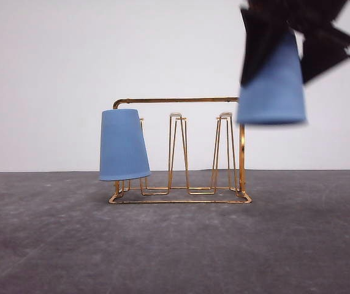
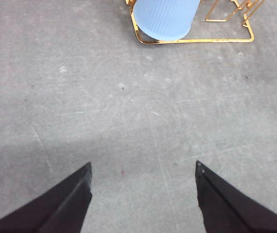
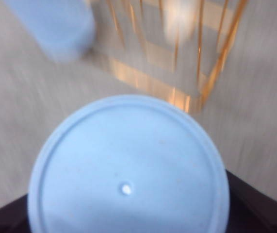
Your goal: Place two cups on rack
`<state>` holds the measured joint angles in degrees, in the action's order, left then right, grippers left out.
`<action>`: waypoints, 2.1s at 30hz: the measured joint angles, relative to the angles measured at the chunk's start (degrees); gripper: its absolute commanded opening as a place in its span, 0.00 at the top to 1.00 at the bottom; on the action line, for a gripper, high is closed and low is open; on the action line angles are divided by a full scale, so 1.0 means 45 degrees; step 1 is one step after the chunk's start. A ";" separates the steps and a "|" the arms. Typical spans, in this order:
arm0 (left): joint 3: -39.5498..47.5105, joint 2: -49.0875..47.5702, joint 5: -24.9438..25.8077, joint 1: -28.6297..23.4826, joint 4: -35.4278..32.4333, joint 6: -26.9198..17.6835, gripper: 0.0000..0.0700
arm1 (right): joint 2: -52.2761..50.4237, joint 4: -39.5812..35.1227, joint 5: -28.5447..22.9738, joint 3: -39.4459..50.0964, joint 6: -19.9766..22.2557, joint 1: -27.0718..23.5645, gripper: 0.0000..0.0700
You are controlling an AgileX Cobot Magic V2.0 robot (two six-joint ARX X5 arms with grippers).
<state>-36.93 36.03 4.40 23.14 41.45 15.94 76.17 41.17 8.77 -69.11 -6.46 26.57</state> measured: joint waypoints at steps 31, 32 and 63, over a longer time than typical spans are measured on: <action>0.0000 0.0000 -0.0096 0.0000 0.0004 0.0193 0.44 | 0.5700 -0.2682 -0.0669 -0.2709 0.0146 -0.0423 0.34; 0.0000 0.0000 -0.0096 0.0000 0.0005 0.0194 0.44 | 0.5792 -0.2694 -0.0669 -0.2709 0.0146 -0.0423 0.34; 0.0000 0.0000 -0.0096 0.0000 0.0000 0.0287 0.44 | 0.3596 0.2912 -0.1164 -0.4502 0.0279 -0.0312 0.17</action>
<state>-36.93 36.03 3.97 23.14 41.45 17.23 92.36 54.28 3.53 -89.37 -5.21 25.16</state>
